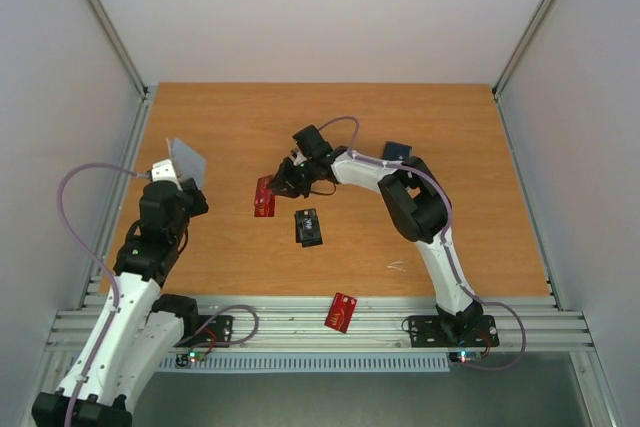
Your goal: Take the credit cards out of the card holder
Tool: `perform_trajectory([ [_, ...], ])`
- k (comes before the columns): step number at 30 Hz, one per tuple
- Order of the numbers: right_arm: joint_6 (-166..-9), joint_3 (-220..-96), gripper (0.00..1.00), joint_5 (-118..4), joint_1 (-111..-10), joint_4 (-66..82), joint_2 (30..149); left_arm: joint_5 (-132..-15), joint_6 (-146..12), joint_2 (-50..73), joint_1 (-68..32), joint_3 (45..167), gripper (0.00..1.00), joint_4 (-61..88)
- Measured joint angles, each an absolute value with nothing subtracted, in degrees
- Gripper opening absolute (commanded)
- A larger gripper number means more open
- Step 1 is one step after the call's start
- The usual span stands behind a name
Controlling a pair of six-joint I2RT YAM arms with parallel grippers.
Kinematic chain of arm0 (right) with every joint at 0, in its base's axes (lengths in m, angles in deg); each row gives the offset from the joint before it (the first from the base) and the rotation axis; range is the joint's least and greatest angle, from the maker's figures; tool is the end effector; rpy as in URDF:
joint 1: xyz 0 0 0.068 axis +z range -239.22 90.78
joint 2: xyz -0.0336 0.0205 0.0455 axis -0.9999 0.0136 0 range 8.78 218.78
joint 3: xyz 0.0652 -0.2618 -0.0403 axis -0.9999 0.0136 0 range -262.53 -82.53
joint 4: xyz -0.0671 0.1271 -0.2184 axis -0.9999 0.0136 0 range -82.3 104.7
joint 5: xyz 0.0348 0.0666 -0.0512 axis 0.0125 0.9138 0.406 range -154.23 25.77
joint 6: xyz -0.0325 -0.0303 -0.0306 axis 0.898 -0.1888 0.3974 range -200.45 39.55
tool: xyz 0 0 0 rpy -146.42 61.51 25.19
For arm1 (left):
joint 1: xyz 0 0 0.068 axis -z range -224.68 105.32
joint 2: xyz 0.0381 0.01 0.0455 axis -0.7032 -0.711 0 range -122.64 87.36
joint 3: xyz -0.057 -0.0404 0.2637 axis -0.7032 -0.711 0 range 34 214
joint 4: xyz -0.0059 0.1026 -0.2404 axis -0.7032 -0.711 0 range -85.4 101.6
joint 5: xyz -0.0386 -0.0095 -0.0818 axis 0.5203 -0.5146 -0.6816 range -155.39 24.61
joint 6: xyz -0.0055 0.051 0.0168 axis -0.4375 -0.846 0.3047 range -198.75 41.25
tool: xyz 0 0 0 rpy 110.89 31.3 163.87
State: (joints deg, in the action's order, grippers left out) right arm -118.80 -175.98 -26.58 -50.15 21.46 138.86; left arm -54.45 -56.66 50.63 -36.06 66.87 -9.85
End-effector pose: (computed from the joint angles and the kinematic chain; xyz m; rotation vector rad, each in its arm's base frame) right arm 0.3648 0.3243 0.1387 -0.3477 2.6928 1.3237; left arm 0.1548 -0.0166 0.2681 -0.3556 1.9755 -0.1509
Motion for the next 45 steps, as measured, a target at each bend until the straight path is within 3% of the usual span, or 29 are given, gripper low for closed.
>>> perform_trajectory([
  [2,-119.41,-175.67,0.47,-25.75,-50.15,21.39,138.86,-54.67,-56.29,50.19,-36.06,66.87,0.0,-10.05],
  [4,-119.78,-175.28,0.51,-25.31,-50.15,21.35,138.65,-55.15,-55.98,50.08,-36.06,66.87,0.0,-10.27],
  [9,-117.2,-173.16,0.56,-27.54,-50.76,26.09,134.12,-56.62,-54.91,49.78,-36.06,66.87,0.0,-11.4],
  [16,-104.66,-173.29,0.62,-32.52,-54.06,34.15,116.42,-60.64,-54.8,46.72,-36.06,67.85,0.0,-15.45],
  [24,-87.87,-167.37,0.65,-36.98,-67.11,39.29,98.95,-70.39,-56.18,39.92,-38.57,70.67,0.0,-18.03],
  [31,-79.5,-156.92,0.66,-37.79,-83.02,40.78,90.04,-78.26,-61.36,28.8,-46.99,81.14,0.0,-27.8],
  [36,-75.17,-156.77,0.68,-37.18,-87.35,41.87,88.35,-89.23,-71.31,15.49,-51.95,91.19,0.0,-36.85],
  [43,-72.63,-154.12,0.69,-35.89,-92.9,40.82,84.81,-91.76,-89.73,-3.27,-56.08,97.23,0.0,-46.42],
  [44,-72.44,-153.75,0.69,-35.85,-93.58,40.67,84.62,-92.05,-91.61,-6.81,-56.65,97.84,0.06,-47.6],
  [45,-72.37,-153.57,0.69,-35.78,-93.99,40.54,84.57,-92.09,-92.92,-9.26,-56.87,98.21,0.25,-48.15],
])
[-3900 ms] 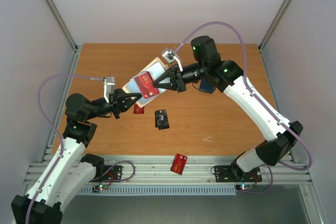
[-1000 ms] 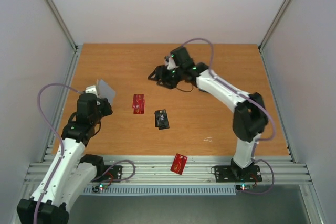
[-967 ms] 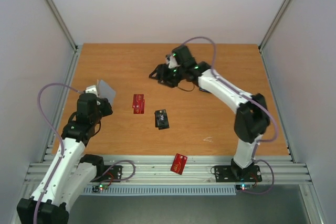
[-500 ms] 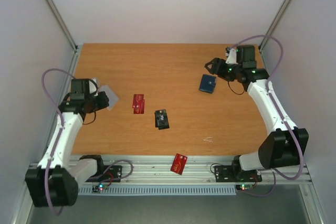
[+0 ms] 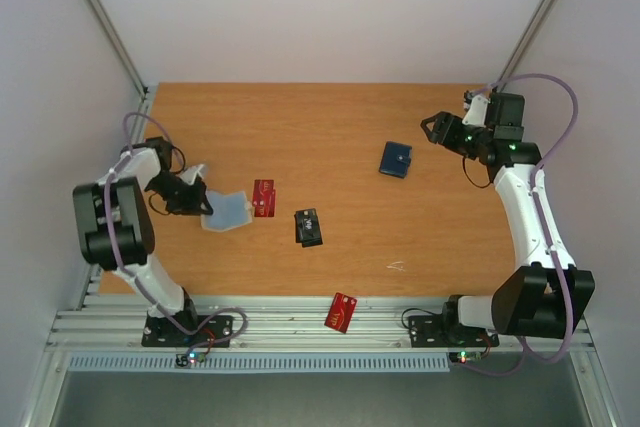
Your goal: Take the credit cards out of the card holder
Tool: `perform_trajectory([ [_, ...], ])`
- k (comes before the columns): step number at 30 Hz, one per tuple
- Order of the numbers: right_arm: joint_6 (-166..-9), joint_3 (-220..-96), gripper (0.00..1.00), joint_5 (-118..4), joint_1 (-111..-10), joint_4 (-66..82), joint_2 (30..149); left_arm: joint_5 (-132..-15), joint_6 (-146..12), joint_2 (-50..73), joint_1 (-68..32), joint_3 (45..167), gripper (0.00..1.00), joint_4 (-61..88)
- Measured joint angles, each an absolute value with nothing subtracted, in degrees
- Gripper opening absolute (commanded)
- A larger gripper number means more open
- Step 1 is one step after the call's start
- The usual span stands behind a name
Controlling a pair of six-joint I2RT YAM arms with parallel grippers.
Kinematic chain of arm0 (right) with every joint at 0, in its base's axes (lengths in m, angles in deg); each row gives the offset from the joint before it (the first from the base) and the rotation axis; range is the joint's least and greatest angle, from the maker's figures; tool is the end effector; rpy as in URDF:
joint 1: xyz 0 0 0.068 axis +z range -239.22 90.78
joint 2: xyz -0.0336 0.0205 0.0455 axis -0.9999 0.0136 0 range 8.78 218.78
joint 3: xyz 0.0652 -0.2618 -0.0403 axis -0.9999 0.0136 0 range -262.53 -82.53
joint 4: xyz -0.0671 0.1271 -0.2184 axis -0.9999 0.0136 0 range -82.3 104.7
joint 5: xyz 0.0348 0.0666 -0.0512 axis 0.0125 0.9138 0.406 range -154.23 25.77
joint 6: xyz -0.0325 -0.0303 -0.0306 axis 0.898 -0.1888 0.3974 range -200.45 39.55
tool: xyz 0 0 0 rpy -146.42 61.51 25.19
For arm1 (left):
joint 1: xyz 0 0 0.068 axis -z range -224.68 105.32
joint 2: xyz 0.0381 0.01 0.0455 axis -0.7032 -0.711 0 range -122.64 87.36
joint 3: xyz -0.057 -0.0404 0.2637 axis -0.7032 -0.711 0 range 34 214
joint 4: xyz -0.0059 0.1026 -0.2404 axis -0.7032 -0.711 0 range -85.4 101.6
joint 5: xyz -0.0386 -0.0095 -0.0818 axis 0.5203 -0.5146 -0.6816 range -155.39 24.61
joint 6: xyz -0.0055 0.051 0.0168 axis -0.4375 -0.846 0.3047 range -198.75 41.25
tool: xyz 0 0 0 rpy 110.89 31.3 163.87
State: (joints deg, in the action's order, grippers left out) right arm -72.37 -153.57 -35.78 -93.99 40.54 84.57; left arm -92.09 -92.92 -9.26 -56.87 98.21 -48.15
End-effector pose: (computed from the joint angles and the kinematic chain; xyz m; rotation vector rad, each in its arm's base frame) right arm 0.2882 -0.0070 0.3447 -0.3302 2.1417 0.4231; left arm 0.2824 0.0446 0.1892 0.0384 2.9902 -0.7038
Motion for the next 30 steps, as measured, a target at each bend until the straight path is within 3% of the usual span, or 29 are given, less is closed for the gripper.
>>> perform_trajectory([
  [2,-71.98,-153.4,0.71,-35.65,-94.58,40.49,84.57,-91.68,-95.48,-14.61,-56.91,99.5,0.86,-49.39],
  [3,-71.74,-153.4,0.82,-35.54,-94.78,40.47,84.57,-90.67,-96.46,-16.27,-56.93,99.81,0.99,-49.57],
  [4,-71.48,-153.4,0.93,-35.47,-94.93,40.38,84.53,-89.12,-97.05,-17.08,-56.93,99.85,0.99,-49.55],
  [5,-71.17,-153.29,0.98,-35.43,-95.0,40.23,84.48,-87.76,-97.45,-17.23,-56.91,99.85,0.99,-49.61],
  [12,-70.3,-146.36,0.99,-36.28,-95.2,35.92,79.59,-75.76,-98.8,-9.96,-58.51,103.63,0.99,-46.79],
  [18,-69.25,-134.71,0.98,-42.91,-95.31,24.45,69.03,-72.49,-96.46,1.72,-57.92,103.37,0.99,-33.59],
  [23,-66.91,-117.82,0.99,-51.91,-95.33,6.18,62.74,-64.22,-88.22,13.17,-49.09,92.75,0.99,-17.92],
  [30,-63.91,-98.17,0.98,-62.31,-95.33,-15.18,68.09,-54.04,-77.27,17.21,-42.09,73.75,1.0,3.98],
])
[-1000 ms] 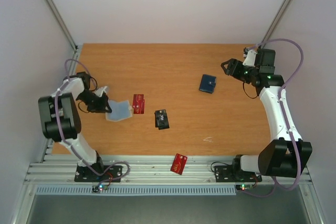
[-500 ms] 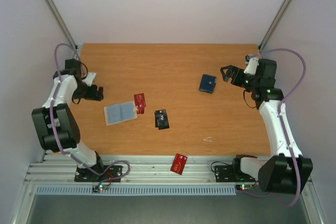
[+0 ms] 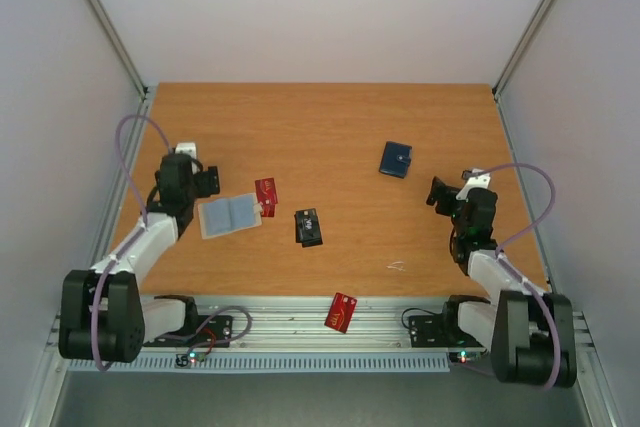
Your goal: Take the credit cards out of the card holder
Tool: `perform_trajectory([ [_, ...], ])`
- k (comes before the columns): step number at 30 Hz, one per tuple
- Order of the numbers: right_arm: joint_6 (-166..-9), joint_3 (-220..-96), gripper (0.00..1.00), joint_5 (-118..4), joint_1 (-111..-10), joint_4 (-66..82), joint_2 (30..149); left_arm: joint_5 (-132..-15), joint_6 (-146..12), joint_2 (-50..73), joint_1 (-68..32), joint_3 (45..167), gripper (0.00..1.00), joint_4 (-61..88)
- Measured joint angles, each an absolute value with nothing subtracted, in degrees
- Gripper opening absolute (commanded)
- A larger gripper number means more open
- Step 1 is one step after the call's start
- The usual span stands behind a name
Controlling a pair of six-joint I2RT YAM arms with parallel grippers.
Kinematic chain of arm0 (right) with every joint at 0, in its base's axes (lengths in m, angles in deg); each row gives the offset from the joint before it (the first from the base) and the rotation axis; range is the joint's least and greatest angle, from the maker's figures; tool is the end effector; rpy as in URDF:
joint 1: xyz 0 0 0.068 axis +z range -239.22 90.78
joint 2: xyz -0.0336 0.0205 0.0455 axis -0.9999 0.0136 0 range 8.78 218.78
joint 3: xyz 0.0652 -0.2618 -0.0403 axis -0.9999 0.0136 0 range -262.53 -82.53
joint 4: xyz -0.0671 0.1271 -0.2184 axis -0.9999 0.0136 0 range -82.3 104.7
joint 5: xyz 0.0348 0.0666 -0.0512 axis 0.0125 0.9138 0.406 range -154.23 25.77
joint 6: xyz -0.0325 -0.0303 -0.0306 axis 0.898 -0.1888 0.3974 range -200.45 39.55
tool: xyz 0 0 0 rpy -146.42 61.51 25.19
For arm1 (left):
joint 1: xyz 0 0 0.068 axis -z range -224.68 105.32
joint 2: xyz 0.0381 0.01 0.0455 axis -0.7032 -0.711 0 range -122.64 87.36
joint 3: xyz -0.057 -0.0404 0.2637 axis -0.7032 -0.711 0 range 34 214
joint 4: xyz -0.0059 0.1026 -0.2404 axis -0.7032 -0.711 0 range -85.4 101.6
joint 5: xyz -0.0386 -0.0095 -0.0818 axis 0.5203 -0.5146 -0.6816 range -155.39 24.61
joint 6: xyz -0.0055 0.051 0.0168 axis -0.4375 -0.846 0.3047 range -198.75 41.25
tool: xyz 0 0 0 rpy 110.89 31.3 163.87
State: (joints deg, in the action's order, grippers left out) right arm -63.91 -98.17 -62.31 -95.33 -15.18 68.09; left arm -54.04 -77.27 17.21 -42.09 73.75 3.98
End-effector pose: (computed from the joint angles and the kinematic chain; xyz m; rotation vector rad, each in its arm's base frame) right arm 0.2054 -0.0207 0.1758 -0.1985 1.9302 -0.2311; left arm 0.2580 -0.0047 0.2224 -0.0860 2.2237 0.1823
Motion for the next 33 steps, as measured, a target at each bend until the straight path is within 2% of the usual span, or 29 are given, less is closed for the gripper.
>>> perform_trajectory([
  [3,-62.65,-96.57,0.99,-63.08,-95.33,-23.57,74.96,-54.06,-76.6,19.07,-42.31,58.58,0.99,25.1],
  [8,-61.16,-94.19,0.99,-62.23,-95.35,-46.98,94.47,-58.54,-77.75,17.54,-42.36,48.68,0.99,40.75],
  [10,-60.53,-94.06,0.99,-61.09,-95.35,-50.5,100.79,-58.74,-77.62,16.58,-42.31,48.49,0.99,44.02],
  [15,-59.0,-97.51,0.98,-57.62,-95.33,-50.56,101.27,-59.61,-77.69,11.94,-42.36,48.46,0.99,55.41],
  [19,-57.86,-103.32,0.99,-54.8,-95.35,-47.13,100.88,-60.29,-78.56,3.16,-42.36,49.62,0.99,61.55],
  [23,-57.03,-104.79,0.99,-52.89,-95.33,-45.16,100.75,-60.29,-79.2,-1.65,-42.36,52.51,0.99,61.55],
  [33,-56.29,-104.79,0.98,-51.93,-95.33,-42.39,100.75,-57.82,-78.72,-1.78,-42.36,54.8,0.99,61.84],
])
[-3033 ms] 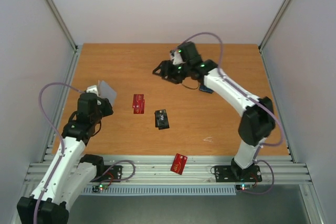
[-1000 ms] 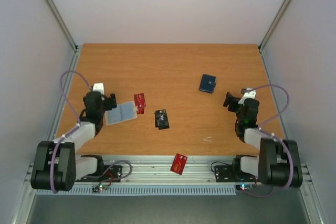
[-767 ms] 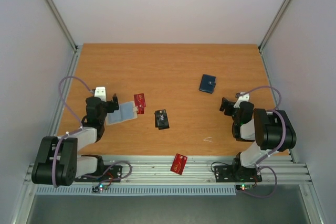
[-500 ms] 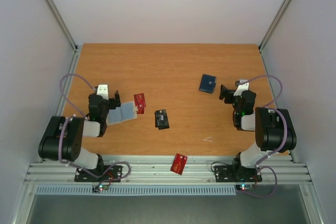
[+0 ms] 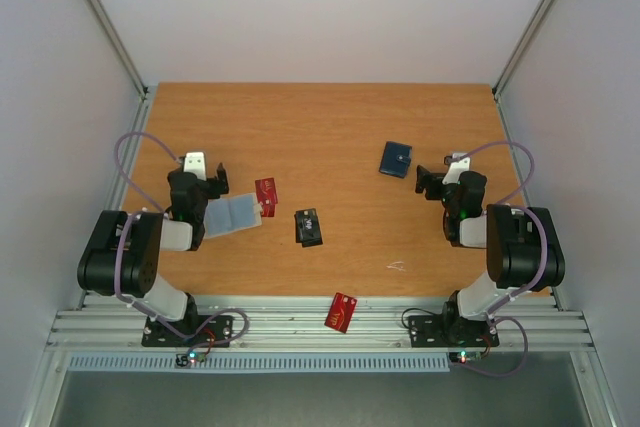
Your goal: Take the credit cards out of the card holder
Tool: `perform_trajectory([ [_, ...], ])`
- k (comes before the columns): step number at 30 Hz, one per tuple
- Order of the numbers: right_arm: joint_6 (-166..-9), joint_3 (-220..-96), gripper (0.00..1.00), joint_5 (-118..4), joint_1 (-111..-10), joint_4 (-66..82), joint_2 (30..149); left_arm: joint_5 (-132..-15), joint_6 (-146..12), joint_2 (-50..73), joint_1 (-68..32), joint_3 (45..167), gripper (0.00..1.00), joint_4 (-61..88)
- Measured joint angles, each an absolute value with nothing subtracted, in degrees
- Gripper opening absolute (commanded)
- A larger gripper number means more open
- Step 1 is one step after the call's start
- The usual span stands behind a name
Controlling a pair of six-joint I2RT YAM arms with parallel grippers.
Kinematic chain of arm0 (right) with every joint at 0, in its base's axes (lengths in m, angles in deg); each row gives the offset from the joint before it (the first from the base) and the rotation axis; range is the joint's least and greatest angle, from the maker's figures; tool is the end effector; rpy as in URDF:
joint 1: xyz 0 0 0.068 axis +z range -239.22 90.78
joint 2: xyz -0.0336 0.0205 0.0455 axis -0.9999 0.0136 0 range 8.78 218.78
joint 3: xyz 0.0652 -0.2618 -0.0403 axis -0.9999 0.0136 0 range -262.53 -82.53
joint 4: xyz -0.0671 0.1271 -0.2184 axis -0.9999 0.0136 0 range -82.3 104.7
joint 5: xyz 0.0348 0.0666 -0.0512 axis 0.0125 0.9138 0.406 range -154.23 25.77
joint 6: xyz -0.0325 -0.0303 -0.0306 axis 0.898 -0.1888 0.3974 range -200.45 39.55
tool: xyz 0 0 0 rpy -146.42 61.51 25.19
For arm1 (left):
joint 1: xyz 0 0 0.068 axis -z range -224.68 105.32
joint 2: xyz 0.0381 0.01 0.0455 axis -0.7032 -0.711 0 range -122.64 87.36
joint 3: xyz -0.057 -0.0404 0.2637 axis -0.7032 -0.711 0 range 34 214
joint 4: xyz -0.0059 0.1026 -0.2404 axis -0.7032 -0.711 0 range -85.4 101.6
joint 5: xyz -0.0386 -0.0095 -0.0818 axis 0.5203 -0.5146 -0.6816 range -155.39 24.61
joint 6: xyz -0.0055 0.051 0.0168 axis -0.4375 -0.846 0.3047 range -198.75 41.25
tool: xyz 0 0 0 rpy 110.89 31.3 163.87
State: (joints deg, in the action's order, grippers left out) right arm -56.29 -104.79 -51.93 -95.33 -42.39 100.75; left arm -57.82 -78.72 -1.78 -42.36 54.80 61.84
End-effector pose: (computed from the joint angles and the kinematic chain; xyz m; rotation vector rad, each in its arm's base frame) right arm 0.2721 -0.0214 0.1318 -0.4410 1.8563 -0.1525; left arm 0.2661 -0.0061 0.1379 -0.0526 1.8844 0.0965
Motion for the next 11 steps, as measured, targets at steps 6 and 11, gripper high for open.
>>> perform_trajectory([
  [6,-56.15,-104.79,0.98,-51.87,-95.33,-42.24,100.75,-57.08,-78.13,-1.78,-42.36,54.8,0.99,61.73],
  [11,-56.09,-104.79,0.98,-51.89,-95.33,-42.08,100.75,-57.1,-78.1,-1.78,-42.36,54.8,0.99,61.58],
])
